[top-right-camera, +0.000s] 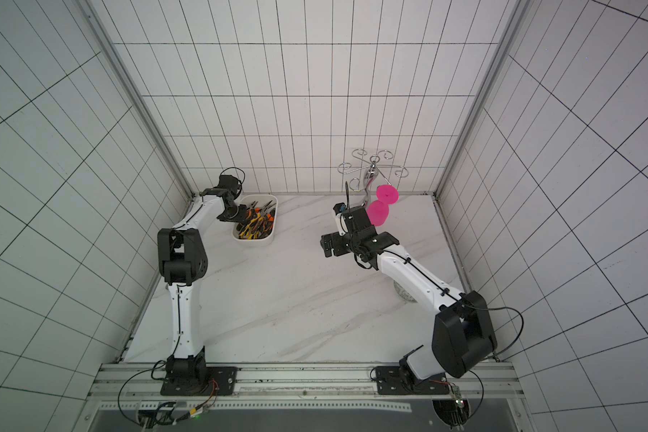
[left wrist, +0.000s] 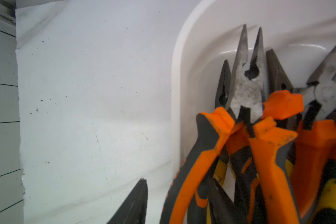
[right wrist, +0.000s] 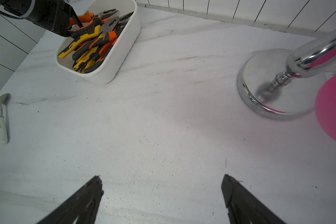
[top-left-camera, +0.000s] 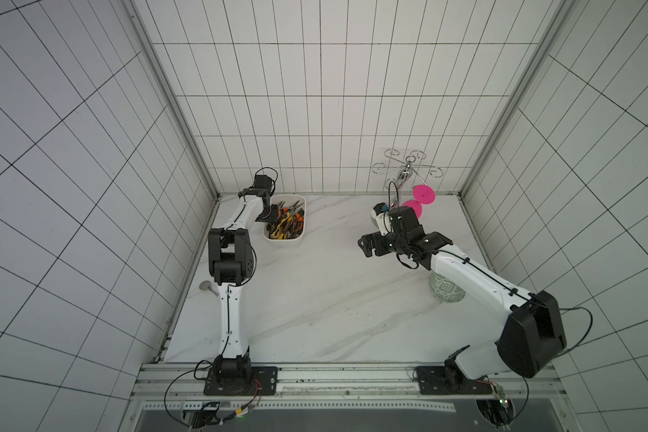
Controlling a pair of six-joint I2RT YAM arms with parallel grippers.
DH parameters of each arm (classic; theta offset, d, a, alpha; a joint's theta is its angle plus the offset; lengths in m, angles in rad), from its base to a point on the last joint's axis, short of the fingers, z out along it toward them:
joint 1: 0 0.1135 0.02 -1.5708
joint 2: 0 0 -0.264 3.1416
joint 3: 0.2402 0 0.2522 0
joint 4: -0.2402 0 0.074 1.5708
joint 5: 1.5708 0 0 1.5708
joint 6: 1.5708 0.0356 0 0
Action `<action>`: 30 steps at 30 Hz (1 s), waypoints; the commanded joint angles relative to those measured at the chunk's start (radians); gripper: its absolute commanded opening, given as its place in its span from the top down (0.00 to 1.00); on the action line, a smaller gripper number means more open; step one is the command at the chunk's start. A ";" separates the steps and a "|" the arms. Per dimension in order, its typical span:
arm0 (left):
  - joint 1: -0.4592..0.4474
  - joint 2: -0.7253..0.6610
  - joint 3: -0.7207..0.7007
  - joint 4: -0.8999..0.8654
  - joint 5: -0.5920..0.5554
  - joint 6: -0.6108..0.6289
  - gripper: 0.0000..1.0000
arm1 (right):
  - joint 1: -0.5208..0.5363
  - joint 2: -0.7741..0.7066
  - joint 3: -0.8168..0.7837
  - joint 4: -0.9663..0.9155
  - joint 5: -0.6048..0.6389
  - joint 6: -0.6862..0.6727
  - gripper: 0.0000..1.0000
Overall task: Take the pliers out of the storage box
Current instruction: Pick up the pliers from the storage box.
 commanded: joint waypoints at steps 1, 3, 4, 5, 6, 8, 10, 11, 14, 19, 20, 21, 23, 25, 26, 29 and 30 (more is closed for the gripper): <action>0.005 -0.045 0.028 0.041 0.004 -0.024 0.54 | 0.004 0.000 0.066 -0.012 -0.012 0.010 0.01; 0.003 -0.042 0.031 0.042 0.008 -0.025 0.57 | 0.003 0.000 0.065 -0.010 -0.012 0.011 0.02; 0.003 -0.039 0.031 0.042 0.011 -0.025 0.58 | 0.004 0.000 0.063 -0.010 -0.012 0.013 0.01; 0.003 -0.036 0.033 0.042 0.012 -0.027 0.59 | 0.003 0.001 0.063 -0.010 -0.012 0.013 0.01; 0.003 -0.034 0.032 0.042 0.014 -0.028 0.62 | 0.004 0.001 0.064 -0.011 -0.012 0.013 0.02; 0.002 -0.028 0.033 0.041 0.014 -0.028 0.68 | 0.004 0.005 0.066 -0.011 -0.011 0.013 0.02; 0.002 -0.028 0.031 0.040 0.014 -0.028 0.77 | 0.004 0.009 0.069 -0.010 -0.014 0.013 0.01; 0.002 -0.030 0.031 0.040 0.015 -0.028 0.82 | 0.004 0.011 0.072 -0.011 -0.016 0.013 0.01; 0.003 -0.036 0.027 0.038 0.020 -0.028 0.94 | 0.004 0.015 0.072 -0.011 -0.022 0.014 0.02; 0.005 -0.059 0.021 0.035 -0.001 -0.051 1.00 | 0.005 0.021 0.078 -0.014 -0.034 0.017 0.01; 0.005 -0.068 0.016 0.031 0.003 -0.055 1.00 | 0.005 0.020 0.079 -0.015 -0.037 0.017 0.02; 0.006 -0.081 0.009 0.030 0.005 -0.064 1.00 | 0.007 0.020 0.079 -0.017 -0.037 0.020 0.01; 0.006 -0.114 -0.013 0.031 0.019 -0.081 1.00 | 0.008 0.019 0.080 -0.015 -0.041 0.026 0.01; 0.008 -0.157 -0.043 0.037 0.031 -0.102 1.00 | 0.011 0.020 0.083 -0.016 -0.045 0.034 0.02; 0.011 -0.183 -0.067 0.049 0.044 -0.115 1.00 | 0.012 0.021 0.086 -0.016 -0.049 0.038 0.01; 0.018 -0.262 -0.149 0.097 0.082 -0.155 1.00 | 0.015 0.031 0.101 -0.014 -0.064 0.056 0.02; 0.019 -0.294 -0.180 0.115 0.093 -0.170 1.00 | 0.015 0.035 0.110 -0.014 -0.072 0.064 0.01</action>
